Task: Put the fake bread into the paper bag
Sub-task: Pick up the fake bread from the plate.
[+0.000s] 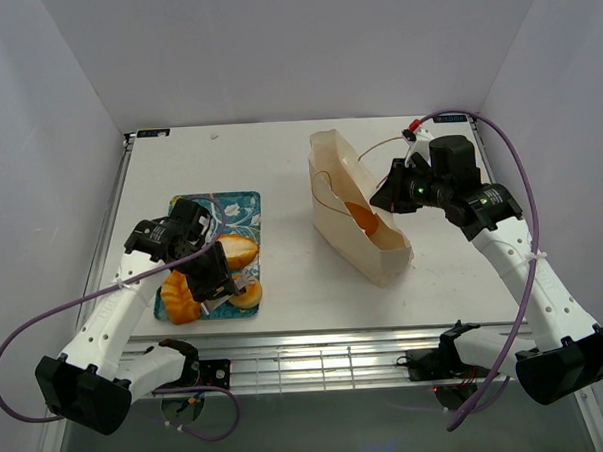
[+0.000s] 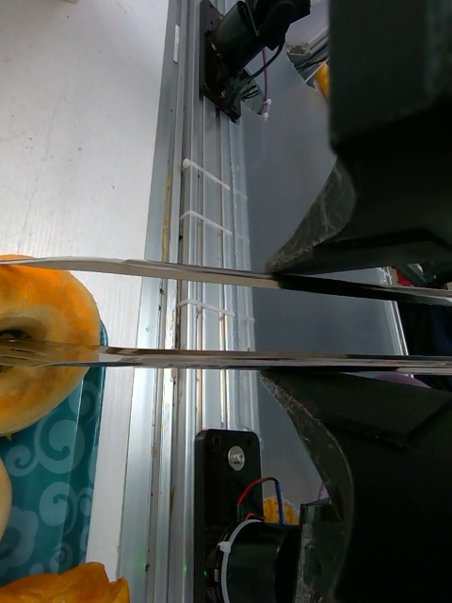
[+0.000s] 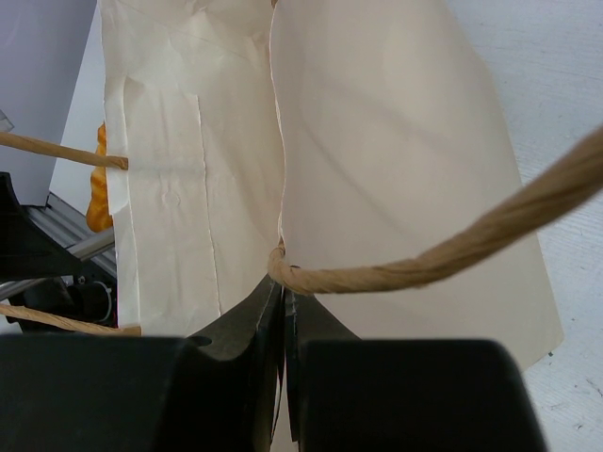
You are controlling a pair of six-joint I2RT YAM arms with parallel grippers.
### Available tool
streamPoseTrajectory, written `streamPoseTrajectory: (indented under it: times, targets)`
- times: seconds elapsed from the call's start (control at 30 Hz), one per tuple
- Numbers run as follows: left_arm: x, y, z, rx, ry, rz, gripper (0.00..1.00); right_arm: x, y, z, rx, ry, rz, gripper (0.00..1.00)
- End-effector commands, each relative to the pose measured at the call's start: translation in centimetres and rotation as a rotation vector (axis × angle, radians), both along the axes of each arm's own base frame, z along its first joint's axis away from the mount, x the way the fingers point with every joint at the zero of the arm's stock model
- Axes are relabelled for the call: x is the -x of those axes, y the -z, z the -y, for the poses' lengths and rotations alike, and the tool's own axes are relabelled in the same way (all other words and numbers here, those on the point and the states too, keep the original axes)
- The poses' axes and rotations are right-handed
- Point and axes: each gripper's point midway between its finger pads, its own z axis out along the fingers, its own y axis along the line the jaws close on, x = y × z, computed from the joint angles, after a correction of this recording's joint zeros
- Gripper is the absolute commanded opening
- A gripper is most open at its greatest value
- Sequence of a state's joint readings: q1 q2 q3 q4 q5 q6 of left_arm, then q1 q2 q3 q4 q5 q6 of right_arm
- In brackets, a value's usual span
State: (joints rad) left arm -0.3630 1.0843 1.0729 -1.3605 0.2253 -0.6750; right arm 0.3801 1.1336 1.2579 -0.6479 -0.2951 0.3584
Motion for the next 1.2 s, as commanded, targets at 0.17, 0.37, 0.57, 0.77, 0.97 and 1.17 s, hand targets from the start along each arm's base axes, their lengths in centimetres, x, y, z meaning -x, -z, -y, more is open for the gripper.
streamPoseTrajectory:
  times: [0.17, 0.37, 0.57, 0.77, 0.97, 1.17]
  targets:
    - [0.0, -1.2, -0.3, -0.01, -0.003, 0.01, 0.52, 0.2, -1.3, -0.3, -0.022, -0.016, 0.042, 0.08]
    - [0.1, -1.4, -0.3, -0.003, -0.011, 0.022, 0.36, 0.2, -1.5, -0.3, -0.022, -0.017, 0.048, 0.08]
    - [0.4, -1.2, -0.3, 0.002, -0.017, 0.017, 0.24, 0.2, -1.5, -0.3, -0.025, -0.015, 0.049, 0.08]
    - [0.0, -1.9, -0.3, 0.005, -0.015, 0.048, 0.04, 0.2, -1.2, -0.3, -0.023, -0.013, 0.041, 0.08]
    - [-0.6, -3.8, 0.1, 0.04, -0.014, 0.109, 0.0, 0.2, -1.4, -0.3, -0.027, -0.015, 0.043, 0.08]
    - [-1.6, -6.6, 0.6, 0.08, 0.0, 0.197, 0.0, 0.2, -1.3, -0.4, -0.028, -0.016, 0.037, 0.08]
